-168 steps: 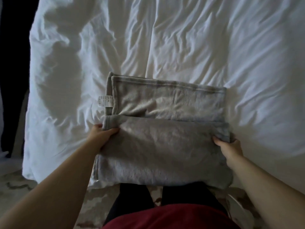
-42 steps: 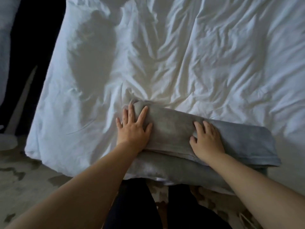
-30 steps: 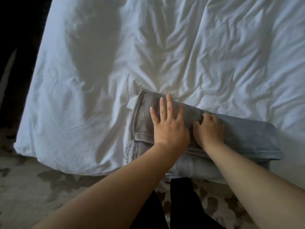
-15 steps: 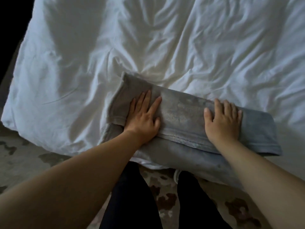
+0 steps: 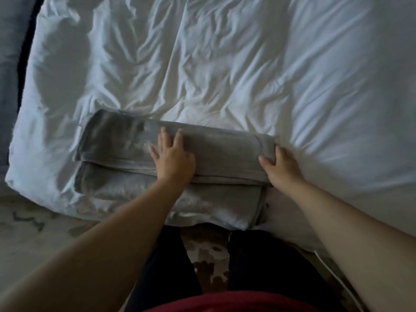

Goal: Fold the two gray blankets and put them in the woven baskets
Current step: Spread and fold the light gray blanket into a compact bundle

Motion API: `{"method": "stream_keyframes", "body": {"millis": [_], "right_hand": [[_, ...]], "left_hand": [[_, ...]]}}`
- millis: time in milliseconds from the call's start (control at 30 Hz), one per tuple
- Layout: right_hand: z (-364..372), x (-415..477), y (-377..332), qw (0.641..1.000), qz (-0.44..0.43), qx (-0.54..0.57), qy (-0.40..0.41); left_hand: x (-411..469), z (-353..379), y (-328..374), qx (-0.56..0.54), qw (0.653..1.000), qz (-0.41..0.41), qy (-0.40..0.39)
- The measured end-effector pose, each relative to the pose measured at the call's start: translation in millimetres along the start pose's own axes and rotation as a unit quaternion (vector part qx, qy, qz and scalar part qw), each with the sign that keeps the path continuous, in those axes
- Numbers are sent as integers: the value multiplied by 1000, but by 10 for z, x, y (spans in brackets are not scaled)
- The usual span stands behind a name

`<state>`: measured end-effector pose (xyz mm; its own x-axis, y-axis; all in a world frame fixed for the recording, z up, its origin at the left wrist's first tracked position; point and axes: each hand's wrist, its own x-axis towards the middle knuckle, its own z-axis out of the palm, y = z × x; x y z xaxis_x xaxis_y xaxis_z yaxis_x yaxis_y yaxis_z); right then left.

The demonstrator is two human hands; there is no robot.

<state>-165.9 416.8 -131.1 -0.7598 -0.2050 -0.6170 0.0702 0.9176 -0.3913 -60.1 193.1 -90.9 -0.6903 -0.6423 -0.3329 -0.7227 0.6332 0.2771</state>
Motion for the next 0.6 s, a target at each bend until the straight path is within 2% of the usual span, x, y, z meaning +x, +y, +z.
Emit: {"method": "stream_keyframes", "body": {"millis": [67, 100, 233, 333, 433, 500, 600], "right_hand": [[-119, -15, 23, 997, 37, 71, 6], [-152, -33, 24, 991, 58, 123, -7], [-107, -90, 67, 943, 93, 311, -74], [-19, -112, 54, 892, 129, 415, -125], [83, -149, 32, 832, 175, 487, -200], [154, -183, -6, 800, 187, 527, -220], [206, -245, -105, 775, 193, 560, -222]], "left_hand": [[-343, 164, 354, -35, 995, 94, -13], [-503, 247, 486, -56, 992, 108, -26], [-887, 557, 588, -69, 992, 76, -69], [-855, 612, 431, -66, 985, 94, -128], [-744, 555, 306, -101, 972, 100, -185], [-680, 494, 251, -131, 964, 86, -214], [-601, 404, 222, -198, 948, 59, -241]]}}
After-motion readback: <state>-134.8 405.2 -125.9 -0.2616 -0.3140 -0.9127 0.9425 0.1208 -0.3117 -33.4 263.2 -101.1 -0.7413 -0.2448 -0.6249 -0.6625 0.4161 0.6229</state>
